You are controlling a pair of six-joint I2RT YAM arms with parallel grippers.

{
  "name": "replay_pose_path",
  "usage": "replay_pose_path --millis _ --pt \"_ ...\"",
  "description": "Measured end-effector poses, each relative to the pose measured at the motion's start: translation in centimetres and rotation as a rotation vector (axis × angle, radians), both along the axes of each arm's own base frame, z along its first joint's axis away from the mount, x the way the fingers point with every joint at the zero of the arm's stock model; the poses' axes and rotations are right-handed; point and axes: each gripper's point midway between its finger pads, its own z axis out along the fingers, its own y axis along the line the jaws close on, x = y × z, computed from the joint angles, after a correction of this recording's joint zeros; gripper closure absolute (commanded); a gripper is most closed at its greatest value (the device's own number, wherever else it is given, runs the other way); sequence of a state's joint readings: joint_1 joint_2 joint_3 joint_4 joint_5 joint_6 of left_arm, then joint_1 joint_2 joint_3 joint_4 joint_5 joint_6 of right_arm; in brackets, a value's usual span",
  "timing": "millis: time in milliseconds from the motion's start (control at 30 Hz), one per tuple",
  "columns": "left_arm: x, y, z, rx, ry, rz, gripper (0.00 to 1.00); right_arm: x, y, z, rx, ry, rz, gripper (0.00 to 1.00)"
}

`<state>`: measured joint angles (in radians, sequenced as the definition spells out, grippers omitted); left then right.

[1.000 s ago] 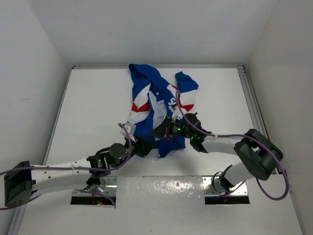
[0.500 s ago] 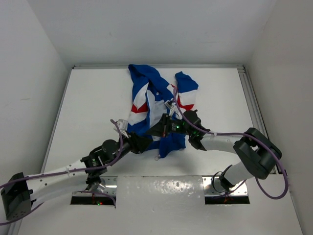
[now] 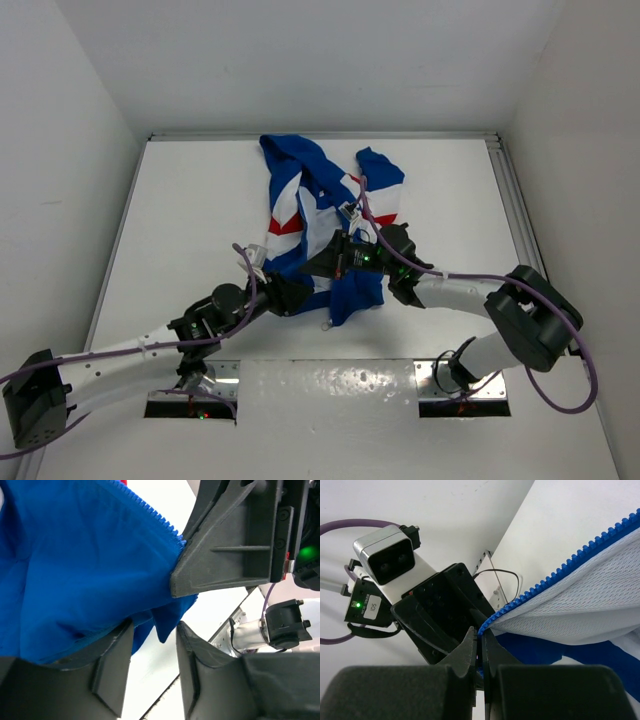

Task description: Zip up the jacket

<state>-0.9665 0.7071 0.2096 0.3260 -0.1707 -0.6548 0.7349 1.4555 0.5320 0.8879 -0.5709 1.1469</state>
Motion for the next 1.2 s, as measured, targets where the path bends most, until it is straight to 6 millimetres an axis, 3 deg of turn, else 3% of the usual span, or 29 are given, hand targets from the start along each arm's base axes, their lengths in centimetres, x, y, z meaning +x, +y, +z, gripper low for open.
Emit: replay_pose_path --millis 233,433,833,1200 --pt "0.0 -0.1 0.4 -0.004 -0.02 -0.008 0.61 0.0 -0.1 0.2 0.01 0.007 0.008 1.0" --pt "-0.1 0.1 1.5 -0.029 -0.05 -0.009 0.69 0.1 -0.2 0.2 0.01 0.011 0.004 1.0" --pt "0.2 -0.1 0.5 0.014 -0.051 -0.014 0.7 -0.2 -0.2 0.2 0.011 0.016 0.022 1.0" --pt "0.3 -0.3 1.9 0.004 -0.083 -0.017 0.75 -0.2 -0.3 -0.2 -0.004 0.031 0.021 1.0"
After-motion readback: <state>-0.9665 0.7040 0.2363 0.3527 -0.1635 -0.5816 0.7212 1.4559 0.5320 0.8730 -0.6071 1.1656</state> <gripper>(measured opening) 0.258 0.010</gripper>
